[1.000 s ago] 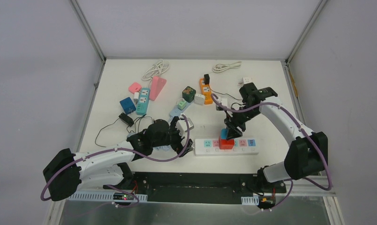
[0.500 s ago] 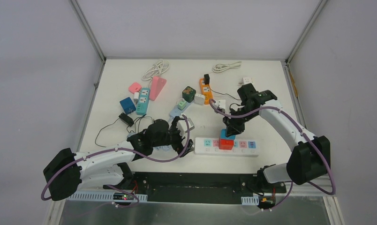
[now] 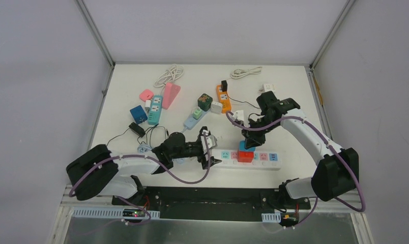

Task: Pull the plug off the socket
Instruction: Remove the plug from the socket.

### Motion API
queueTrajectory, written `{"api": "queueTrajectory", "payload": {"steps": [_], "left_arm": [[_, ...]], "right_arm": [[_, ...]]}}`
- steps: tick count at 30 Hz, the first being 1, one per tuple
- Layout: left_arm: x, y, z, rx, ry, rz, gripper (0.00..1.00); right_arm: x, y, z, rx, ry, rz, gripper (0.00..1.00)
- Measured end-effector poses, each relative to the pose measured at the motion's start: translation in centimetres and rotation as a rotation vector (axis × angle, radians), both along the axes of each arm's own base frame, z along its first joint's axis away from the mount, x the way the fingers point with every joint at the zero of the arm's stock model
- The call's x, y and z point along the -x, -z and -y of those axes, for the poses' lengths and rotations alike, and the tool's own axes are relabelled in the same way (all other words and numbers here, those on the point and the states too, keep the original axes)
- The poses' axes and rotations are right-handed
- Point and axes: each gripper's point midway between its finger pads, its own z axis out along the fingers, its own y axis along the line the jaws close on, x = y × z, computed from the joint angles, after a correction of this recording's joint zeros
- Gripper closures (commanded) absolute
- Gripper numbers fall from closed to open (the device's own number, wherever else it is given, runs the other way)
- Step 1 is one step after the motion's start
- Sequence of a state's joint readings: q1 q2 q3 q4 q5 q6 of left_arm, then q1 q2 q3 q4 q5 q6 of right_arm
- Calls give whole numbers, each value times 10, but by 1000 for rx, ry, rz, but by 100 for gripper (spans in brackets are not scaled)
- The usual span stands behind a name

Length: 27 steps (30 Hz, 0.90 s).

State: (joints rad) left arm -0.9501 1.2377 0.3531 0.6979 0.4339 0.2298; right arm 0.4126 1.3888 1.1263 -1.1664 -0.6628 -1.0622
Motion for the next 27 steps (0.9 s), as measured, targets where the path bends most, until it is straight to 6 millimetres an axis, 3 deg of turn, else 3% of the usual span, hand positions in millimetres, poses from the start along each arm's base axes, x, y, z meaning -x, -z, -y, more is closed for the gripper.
{"api": "queueTrajectory", "payload": {"steps": [12,19,27], "left_arm": [[-28,21,61,58,81,78,1],[-19,14,87,131,148,97,1],[-6,22,95,166,188,72,2]], "right_arm": [[2,0,0,-15,-65,27,100],[2,0,0,-18,-71,29,100],[2,0,0,-18,-71,29,100]]}}
